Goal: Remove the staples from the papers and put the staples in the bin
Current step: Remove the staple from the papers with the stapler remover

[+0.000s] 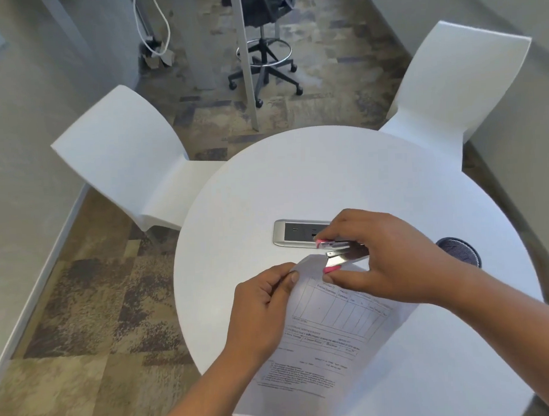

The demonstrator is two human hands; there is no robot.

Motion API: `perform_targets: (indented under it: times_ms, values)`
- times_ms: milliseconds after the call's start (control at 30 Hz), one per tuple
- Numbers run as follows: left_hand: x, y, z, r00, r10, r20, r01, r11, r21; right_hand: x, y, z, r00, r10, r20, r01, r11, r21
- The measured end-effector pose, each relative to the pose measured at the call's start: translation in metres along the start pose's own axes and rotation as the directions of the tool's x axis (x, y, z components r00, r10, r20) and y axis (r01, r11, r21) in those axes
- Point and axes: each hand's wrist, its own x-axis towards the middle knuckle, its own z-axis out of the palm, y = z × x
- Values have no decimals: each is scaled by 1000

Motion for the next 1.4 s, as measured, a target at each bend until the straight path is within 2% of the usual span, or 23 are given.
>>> perform_targets:
  times_ms: [167,333,633,900,1133,1233,1400]
  values:
    - [-11,5,2,999,38,-12,-38,999,38,-8,-11,-1,999,-31,24,34,988,-149]
    - [-19,1,0,998,5,-70,-6,1000,-12,-15,-21,-4,999,-27,37,34,978,-206]
    - [-27,7,3,998,54,-14,-55,998,-15,-17,-30,6,997,-66,49,77,960,-270]
    - [-26,6,5,999,43,-12,-43,999,-17,-20,-25,18,991,-114,-63,99,973,-210]
    - [-23,2,4,1000,22,-19,-22,1000,-10,-16,-19,21,996,-87,-14,84,986,-145]
    - [-20,0,0,1000,-7,-23,7,1000,-22,-13,-13,16,997,-14,-72,12,1000,-28]
    - [-15,-6,-16,996,-52,-71,51,998,-24,-1,11,8,963,218,-160,-196,970,143]
